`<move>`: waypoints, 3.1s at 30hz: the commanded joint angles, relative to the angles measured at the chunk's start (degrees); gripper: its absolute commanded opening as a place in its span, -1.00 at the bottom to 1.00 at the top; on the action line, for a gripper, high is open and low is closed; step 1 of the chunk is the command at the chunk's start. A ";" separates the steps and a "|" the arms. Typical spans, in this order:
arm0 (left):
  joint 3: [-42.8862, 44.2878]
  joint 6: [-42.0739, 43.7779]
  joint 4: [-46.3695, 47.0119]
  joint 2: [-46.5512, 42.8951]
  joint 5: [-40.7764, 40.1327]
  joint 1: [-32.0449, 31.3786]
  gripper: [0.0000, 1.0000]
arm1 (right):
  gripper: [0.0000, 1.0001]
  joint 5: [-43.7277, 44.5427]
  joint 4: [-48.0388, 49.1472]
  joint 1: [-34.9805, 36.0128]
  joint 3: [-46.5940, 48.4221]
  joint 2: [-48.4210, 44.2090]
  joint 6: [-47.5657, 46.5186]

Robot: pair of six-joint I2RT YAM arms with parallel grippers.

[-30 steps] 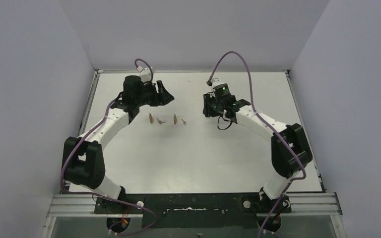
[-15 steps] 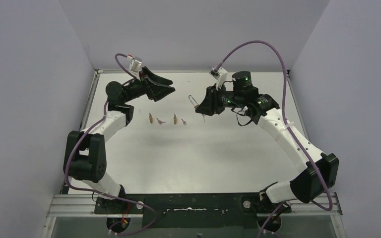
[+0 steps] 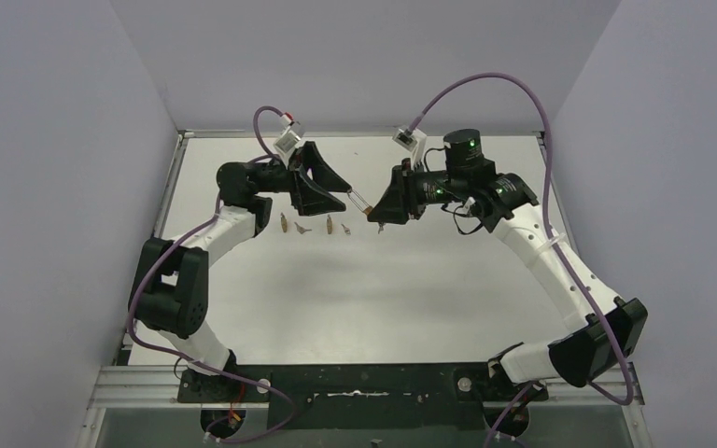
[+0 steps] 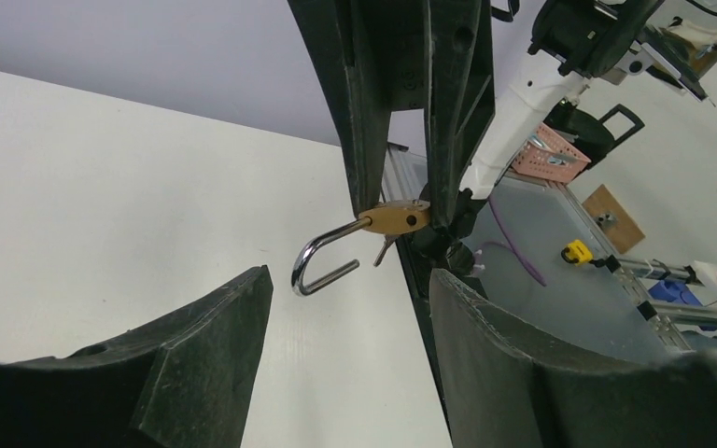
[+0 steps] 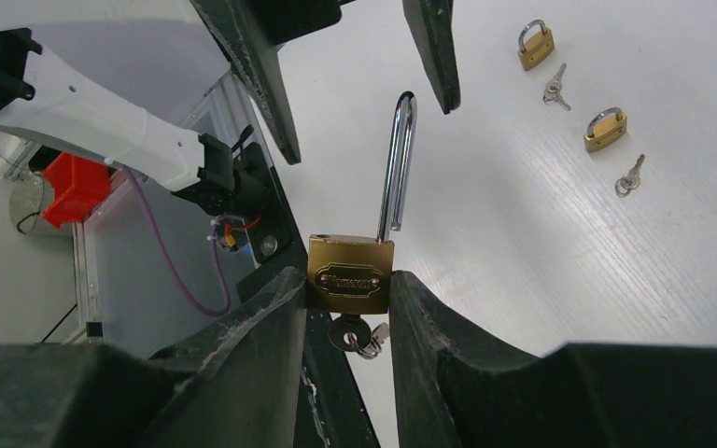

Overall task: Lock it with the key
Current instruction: Pick up the lock from the center of the board, then lock the lock.

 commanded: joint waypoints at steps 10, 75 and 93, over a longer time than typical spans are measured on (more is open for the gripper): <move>4.54 -1.54 3.62 0.27 0.68 -2.02 0.20 | -0.64 -3.79 0.63 0.01 2.90 -4.16 -0.07; -10.37 17.94 -21.24 -22.72 -37.76 4.53 -1.00 | 1.00 1.73 39.24 -4.09 -5.77 -11.34 6.53; -15.84 16.86 -18.66 -35.32 -51.37 1.48 -1.00 | 0.82 -8.77 120.30 -2.63 -3.54 16.60 47.51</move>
